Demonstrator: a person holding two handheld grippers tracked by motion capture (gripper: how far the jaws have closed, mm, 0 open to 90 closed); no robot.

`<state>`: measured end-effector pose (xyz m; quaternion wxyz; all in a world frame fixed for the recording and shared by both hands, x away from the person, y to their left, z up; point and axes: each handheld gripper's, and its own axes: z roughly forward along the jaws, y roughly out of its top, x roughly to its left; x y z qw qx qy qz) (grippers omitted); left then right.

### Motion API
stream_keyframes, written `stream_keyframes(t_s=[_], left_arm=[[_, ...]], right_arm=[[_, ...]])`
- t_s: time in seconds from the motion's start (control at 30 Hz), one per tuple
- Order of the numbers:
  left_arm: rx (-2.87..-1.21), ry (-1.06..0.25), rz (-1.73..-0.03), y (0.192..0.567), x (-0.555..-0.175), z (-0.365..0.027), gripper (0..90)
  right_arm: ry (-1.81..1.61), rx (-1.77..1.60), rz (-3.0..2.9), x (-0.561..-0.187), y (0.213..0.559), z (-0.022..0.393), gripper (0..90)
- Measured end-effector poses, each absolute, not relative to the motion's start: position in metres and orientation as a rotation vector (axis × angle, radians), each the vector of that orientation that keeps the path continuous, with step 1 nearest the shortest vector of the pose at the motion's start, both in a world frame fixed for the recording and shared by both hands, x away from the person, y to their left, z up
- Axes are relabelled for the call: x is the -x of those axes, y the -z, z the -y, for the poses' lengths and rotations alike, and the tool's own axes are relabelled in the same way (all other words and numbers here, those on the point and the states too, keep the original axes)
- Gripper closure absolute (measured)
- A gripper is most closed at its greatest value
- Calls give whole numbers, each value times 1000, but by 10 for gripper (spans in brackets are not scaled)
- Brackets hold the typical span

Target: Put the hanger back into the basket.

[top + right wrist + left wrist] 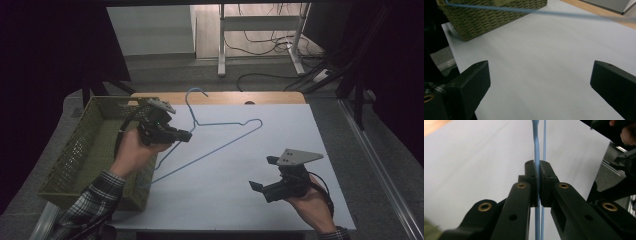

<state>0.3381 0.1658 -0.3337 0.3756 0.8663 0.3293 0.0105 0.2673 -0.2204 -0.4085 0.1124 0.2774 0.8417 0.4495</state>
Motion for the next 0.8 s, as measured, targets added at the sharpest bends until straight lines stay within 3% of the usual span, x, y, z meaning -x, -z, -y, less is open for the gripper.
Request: stream_keyframes(t_s=[0.43, 0.8], left_arm=[[-2197, -174, -954, 304, -336, -234, 874], [-2158, -250, -1070, 312, -331, -298, 874]], right_arm=[[-1341, -949, -2444, -257, 425, 241, 7], [-1315, -997, -2411, -248, 437, 256, 7]])
